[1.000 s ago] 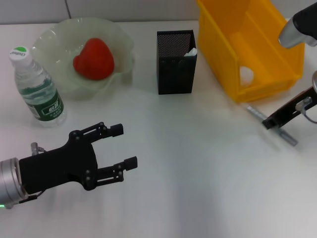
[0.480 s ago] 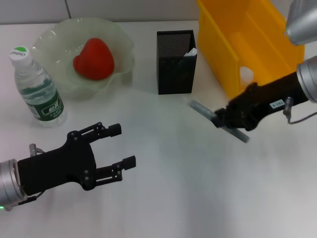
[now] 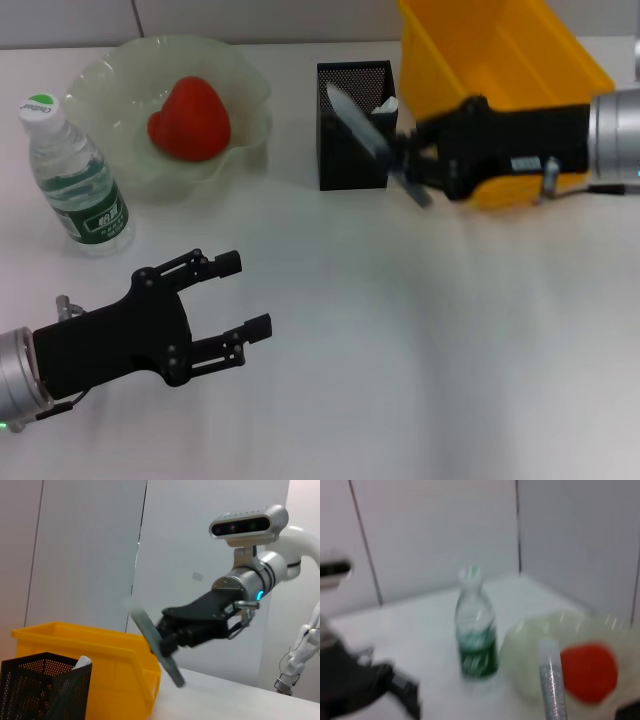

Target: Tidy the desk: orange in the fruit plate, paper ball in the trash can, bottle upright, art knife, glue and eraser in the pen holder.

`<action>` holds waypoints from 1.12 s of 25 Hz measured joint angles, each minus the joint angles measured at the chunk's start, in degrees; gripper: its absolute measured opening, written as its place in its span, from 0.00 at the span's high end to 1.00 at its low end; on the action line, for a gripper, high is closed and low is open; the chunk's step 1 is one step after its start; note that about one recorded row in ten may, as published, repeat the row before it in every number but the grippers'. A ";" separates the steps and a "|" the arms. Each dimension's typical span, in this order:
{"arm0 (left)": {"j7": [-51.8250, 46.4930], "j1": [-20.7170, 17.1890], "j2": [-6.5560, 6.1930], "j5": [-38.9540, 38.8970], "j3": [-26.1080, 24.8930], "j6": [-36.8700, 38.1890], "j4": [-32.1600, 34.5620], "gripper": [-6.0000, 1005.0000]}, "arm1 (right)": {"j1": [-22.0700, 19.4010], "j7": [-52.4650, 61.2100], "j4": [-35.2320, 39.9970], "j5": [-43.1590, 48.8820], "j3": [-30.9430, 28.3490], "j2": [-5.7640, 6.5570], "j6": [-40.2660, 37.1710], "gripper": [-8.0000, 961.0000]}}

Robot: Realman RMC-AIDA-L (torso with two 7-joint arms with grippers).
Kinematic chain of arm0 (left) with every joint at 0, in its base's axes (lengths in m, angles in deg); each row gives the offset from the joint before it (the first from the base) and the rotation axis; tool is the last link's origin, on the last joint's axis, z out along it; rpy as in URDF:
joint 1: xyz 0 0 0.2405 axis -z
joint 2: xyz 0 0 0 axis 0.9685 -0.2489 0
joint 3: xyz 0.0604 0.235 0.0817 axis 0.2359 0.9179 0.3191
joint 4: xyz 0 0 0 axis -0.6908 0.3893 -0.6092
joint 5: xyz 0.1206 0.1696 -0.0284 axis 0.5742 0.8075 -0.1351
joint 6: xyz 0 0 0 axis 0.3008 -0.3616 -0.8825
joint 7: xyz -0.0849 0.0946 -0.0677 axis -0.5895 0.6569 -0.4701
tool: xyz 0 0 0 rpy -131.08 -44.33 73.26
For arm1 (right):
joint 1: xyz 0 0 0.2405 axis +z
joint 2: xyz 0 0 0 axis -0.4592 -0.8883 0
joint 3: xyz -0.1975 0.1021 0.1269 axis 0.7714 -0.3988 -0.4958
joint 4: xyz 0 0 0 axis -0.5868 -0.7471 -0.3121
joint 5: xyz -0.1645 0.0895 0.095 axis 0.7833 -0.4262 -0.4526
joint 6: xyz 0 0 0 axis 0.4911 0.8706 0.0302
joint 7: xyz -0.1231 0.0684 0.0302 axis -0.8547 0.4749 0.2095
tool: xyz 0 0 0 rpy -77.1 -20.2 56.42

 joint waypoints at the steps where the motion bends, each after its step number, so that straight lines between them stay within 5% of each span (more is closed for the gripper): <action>1: 0.01 -0.07 0.00 -0.01 0.00 0.02 -0.03 0.20 | 0.25 -4.89 -3.64 -5.22 -0.03 -0.01 2.65 0.86; 12: 0.03 -0.50 0.00 -0.01 0.00 0.18 -0.03 0.20 | 5.47 -23.37 -21.25 -27.77 -0.04 -0.02 13.68 0.86; 22: 0.05 -0.40 0.09 -0.08 0.00 0.36 -0.02 0.20 | 14.08 -26.69 -32.24 -31.88 0.02 -0.37 26.02 0.86; 28: 0.03 -0.25 0.09 -0.10 0.00 0.36 -0.02 0.20 | 15.62 -31.93 -35.09 -36.03 0.59 -0.45 26.51 0.86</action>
